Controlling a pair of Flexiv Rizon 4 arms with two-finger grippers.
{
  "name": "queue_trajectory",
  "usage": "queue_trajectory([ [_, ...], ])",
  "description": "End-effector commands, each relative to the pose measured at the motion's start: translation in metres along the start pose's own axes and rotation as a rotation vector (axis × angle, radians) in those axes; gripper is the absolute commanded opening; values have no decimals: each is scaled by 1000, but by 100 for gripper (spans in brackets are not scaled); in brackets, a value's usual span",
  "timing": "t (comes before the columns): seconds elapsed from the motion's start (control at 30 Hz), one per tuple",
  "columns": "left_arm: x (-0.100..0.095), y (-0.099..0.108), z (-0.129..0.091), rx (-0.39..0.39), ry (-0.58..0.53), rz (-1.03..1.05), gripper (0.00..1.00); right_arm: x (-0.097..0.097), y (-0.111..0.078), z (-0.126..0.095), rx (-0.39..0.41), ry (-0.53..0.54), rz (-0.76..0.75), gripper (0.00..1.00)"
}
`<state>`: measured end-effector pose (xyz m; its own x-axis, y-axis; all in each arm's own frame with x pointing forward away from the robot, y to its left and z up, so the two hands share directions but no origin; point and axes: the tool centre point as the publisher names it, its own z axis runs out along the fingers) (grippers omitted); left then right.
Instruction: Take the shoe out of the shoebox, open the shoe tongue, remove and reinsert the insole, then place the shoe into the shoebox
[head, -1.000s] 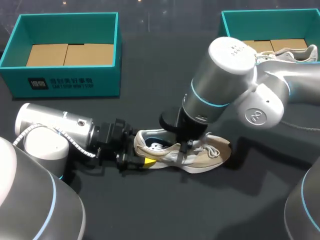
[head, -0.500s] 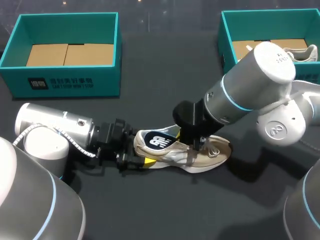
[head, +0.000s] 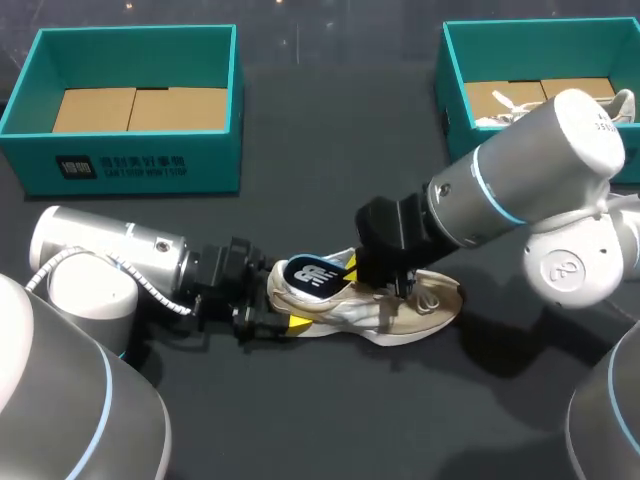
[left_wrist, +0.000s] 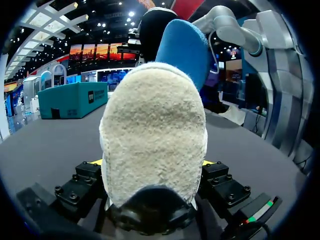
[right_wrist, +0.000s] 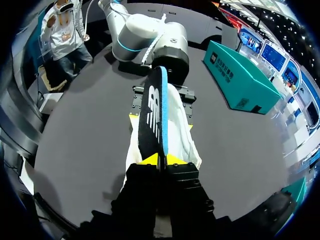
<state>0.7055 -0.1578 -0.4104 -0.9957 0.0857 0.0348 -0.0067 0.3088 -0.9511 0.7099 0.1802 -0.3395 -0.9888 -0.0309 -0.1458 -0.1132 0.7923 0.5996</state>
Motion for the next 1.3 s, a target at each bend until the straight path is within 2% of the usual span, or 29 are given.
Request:
queue_trajectory([
  [0.03,0,1,0,-1,-1,0,0,-2,16,1,24,22,-33,0],
  [0.23,0,1,0,-1,-1,0,0,-2,29,3,37,29,-77,0],
  [0.47,0,1,0,-1,-1,0,0,0,35,0,56,40,-93,0],
  [0.5,0,1,0,-1,-1,0,0,1,36,0,58,47,-93,4],
  [0.57,0,1,0,-1,-1,0,0,1,40,2,68,59,-96,23],
  [0.63,0,1,0,-1,-1,0,0,2,43,3,86,63,-91,37],
  [0.9,0,1,0,-1,-1,0,0,-1,49,0,107,76,-44,47],
  [0.97,0,1,0,-1,-1,0,0,-3,49,0,114,89,-14,55],
  [1.3,0,1,0,-1,-1,0,0,-18,46,8,139,195,137,44],
])
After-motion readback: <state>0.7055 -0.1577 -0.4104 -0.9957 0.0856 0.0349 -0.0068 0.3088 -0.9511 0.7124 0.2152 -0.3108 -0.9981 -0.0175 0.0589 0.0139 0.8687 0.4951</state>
